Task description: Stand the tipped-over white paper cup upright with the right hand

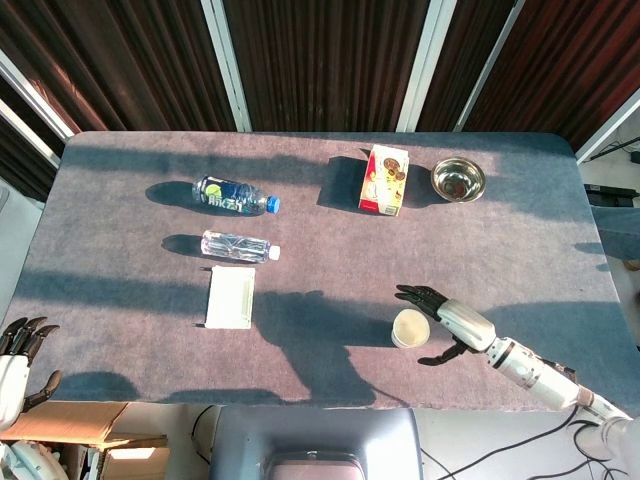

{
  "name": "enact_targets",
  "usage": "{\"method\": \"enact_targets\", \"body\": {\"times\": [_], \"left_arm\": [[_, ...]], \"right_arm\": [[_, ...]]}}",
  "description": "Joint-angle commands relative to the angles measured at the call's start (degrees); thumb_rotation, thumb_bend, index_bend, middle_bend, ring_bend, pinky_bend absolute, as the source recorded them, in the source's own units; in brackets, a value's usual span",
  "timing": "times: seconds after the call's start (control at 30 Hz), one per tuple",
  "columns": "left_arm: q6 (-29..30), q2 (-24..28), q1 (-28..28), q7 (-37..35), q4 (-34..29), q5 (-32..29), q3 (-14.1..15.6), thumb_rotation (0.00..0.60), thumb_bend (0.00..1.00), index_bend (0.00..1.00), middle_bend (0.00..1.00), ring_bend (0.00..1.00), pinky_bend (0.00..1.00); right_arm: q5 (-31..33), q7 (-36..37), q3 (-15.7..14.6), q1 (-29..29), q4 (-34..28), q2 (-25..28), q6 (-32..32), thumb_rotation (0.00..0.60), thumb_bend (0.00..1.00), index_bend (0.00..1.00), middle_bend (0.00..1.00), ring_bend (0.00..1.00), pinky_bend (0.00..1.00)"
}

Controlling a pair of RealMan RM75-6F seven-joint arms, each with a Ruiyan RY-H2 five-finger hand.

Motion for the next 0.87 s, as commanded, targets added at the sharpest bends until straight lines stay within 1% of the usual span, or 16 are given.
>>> {"method": "enact_targets", "body": {"times": [0.03,0.07,0.1,0.13,0.2,0.27,0.4,0.43,0.6,0.73,0.87], "left_arm": [[0.1,0.0,0.0,0.1,0.0,0.1,0.1,0.6,0.29,0.25,0.16,0.11,0.41],[0.1,0.0,0.0,0.2,0.0,0.2,0.1,0.6,0.29,0.25,0.16,0.11,0.41],[0.1,-0.1,0.0,0.2,0.0,0.3,0.1,0.6,0.29,0.25,0.16,0.11,0.41],[0.1,-0.1,0.0,0.3,0.0,0.3,0.1,0.6,0.29,0.25,0.15,0.11,0.41],[0.1,-0.2,-0.1,0.3,0.0,0.3,0.1,0.6,0.29,0.25,0.15,0.11,0.41],[-0.1,-0.3,-0.2,0.4,0.1,0.2,0.0,0.6,0.29,0.25,0.16,0.11,0.41],[-0.5,-0.6,-0.4,0.8,0.2,0.1,-0.1,0.6,0.29,0.25,0.16,0.11,0.41],[-0.6,-0.7,-0.5,0.8,0.2,0.1,-0.1,0.6,0.29,0.25,0.16,0.11,0.41],[-0.8,-0.8,-0.6,1.0,0.3,0.1,-0.1,0.6,0.29,0.25,0.15,0.11,0.41],[-1.0,-0.9,-0.8,1.1,0.3,0.0,-0.1,0.6,0.29,0.25,0.16,0.11,0.41],[-0.7,-0.9,-0.7,1.1,0.4,0.1,-0.1,0.6,0.3,0.25,0.15,0.11,0.41]], "right_arm": [[0.2,-17.9,1.0,-3.8,-13.5,9.4,6.0,0.6,0.27,0.0,0.0,0.0,0.0],[1.0,-22.4,1.3,-4.9,-16.8,11.2,6.4,0.6,0.27,0.0,0.0,0.0,0.0],[2.9,-28.4,2.1,-6.6,-21.4,13.4,6.9,0.6,0.27,0.0,0.0,0.0,0.0],[4.3,-32.2,2.6,-7.7,-24.7,14.5,7.0,0.6,0.27,0.0,0.0,0.0,0.0],[8.2,-40.2,4.1,-10.5,-30.3,16.2,8.0,0.6,0.27,0.02,0.0,0.0,0.01],[12.5,-48.4,5.9,-13.6,-34.7,16.5,9.7,0.6,0.27,0.05,0.0,0.0,0.05],[17.1,-59.0,8.5,-17.9,-36.1,14.4,13.0,0.6,0.27,0.06,0.0,0.0,0.08],[17.8,-60.4,8.9,-18.6,-36.0,13.9,13.3,0.6,0.27,0.06,0.0,0.0,0.09],[19.4,-62.5,9.6,-19.8,-36.0,13.0,13.5,0.6,0.27,0.05,0.0,0.0,0.1],[20.2,-65.2,10.5,-20.8,-37.5,13.1,12.7,0.6,0.27,0.04,0.0,0.0,0.11],[19.8,-65.7,10.8,-21.2,-38.3,13.5,11.3,0.6,0.27,0.04,0.0,0.0,0.11]]}}
